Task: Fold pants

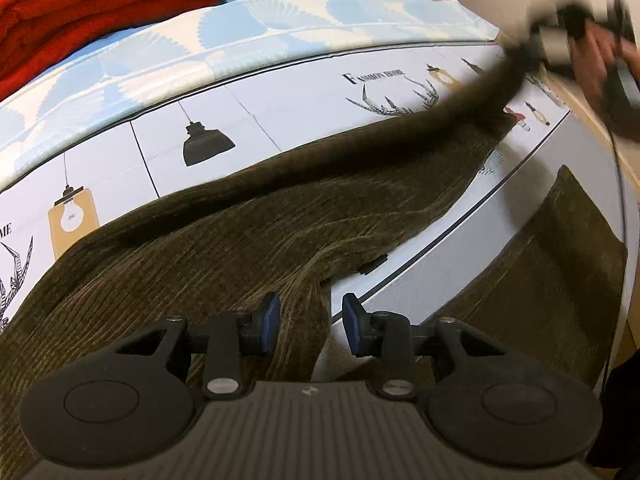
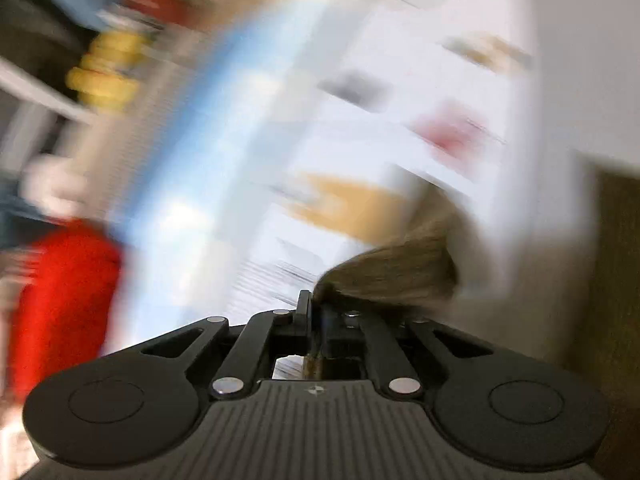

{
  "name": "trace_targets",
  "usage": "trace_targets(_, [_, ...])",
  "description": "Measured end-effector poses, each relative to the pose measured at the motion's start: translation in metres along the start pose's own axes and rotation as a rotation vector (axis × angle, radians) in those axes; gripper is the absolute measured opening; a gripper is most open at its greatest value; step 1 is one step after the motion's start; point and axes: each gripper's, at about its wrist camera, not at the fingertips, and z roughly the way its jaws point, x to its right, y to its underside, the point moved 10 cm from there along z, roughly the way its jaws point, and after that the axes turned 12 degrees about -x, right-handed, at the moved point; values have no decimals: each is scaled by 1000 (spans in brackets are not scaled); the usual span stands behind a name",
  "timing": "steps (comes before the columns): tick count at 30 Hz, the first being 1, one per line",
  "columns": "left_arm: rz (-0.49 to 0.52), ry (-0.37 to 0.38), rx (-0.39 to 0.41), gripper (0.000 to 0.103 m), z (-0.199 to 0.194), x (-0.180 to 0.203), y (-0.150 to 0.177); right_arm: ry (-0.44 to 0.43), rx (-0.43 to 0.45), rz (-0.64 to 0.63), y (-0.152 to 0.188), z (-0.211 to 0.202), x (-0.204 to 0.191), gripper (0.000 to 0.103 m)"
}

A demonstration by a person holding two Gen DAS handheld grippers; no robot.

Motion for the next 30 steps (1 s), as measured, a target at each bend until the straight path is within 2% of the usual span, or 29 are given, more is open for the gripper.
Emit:
trace_targets(1, [0,0,4,38,-1,0,-1,-88,54,-89,-11,-4,-29,22])
trace_targets(2, [2,3,8,38,-1,1,-1,-150,107,-208,-19,-9,-55,45])
trace_targets(3, [5,7,10,38,-2,2,-1,-131,132,-254,-21,-11,-61,59])
trace_targets(5, [5,4,10,38,-1,1,-1,-54,134,-239,-18,-8,-48,58])
trace_targets(7, [-9,-3,6,38,1,-1,-2,12,77,-229,-5,9,-17,58])
trace_targets(9, [-10,-5,2,38,2,0,-2,163,28,-210,10,28,21,59])
trace_targets(11, [8,-6,-1,38,3,4,-1,259,-17,-130,16,44,65,59])
trace_targets(14, [23,-11,-11,38,6,5,1,290,-79,-33,21,68,106,59])
trace_targets(16, [22,-14,-19,38,8,4,2,273,-72,-48,12,79,105,60])
trace_targets(17, [24,-16,-23,38,10,4,3,255,-65,-76,8,85,99,59])
trace_targets(18, [29,-18,-30,38,12,4,4,230,-64,-109,2,91,92,52])
trace_targets(19, [36,-20,-39,33,14,5,5,217,-70,-132,-2,95,90,45])
trace_targets(20, [45,-30,-44,21,16,6,5,232,-70,-151,-7,97,89,16])
trace_targets(21, [54,-46,-50,15,19,6,6,268,-73,-163,-11,100,91,6])
trace_targets(22, [57,-56,-54,10,21,6,6,268,-78,-163,-15,100,90,6])
trace_targets(24, [62,-68,-40,8,23,6,4,239,-54,-166,-26,92,82,6])
trace_targets(25, [74,-66,-25,8,22,9,2,217,-23,-181,-30,82,74,5])
trace_targets(27, [114,-27,-1,8,19,22,0,148,93,-185,-44,47,66,5])
trace_targets(28, [137,-6,6,8,19,29,0,155,153,-171,-48,28,71,5])
trace_targets(29, [167,10,7,10,21,38,1,205,208,-140,-52,13,87,5])
trace_targets(30, [212,19,-3,13,24,50,4,290,248,-83,-54,-1,117,5])
